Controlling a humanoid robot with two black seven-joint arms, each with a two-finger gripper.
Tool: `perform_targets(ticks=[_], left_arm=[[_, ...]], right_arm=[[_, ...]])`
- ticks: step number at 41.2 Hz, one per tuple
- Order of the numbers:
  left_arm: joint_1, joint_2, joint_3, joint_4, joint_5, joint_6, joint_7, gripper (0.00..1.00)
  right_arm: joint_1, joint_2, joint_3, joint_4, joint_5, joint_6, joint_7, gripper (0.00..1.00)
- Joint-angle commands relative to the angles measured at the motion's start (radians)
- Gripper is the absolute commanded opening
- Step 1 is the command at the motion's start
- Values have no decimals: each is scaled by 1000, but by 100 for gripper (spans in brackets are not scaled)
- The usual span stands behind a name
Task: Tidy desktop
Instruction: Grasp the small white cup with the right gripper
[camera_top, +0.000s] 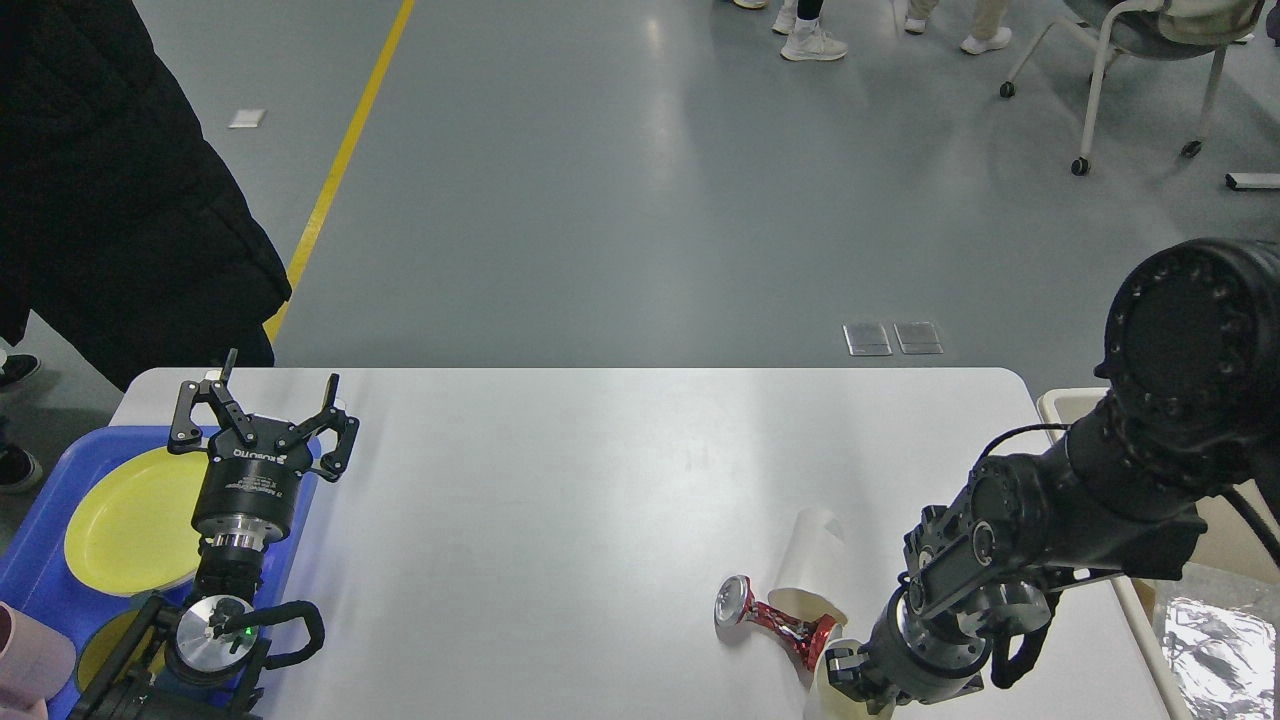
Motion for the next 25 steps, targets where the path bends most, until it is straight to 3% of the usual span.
perform_targets(ticks=[1, 19, 22, 25], left_arm=[[0, 0, 0, 0, 1, 0, 0, 96], [0, 0, 0, 0, 1, 0, 0, 96], [0, 0, 0, 0, 0, 0, 0, 96], [0, 0, 0, 0, 0, 0, 0, 96]], right_arm=[[-4, 3, 0, 1, 3, 2, 0, 0], [65, -40, 0, 44, 3, 40, 11, 0], [101, -82, 0, 59, 3, 76, 12, 0], [190, -141, -1, 81, 4, 180, 14, 0]])
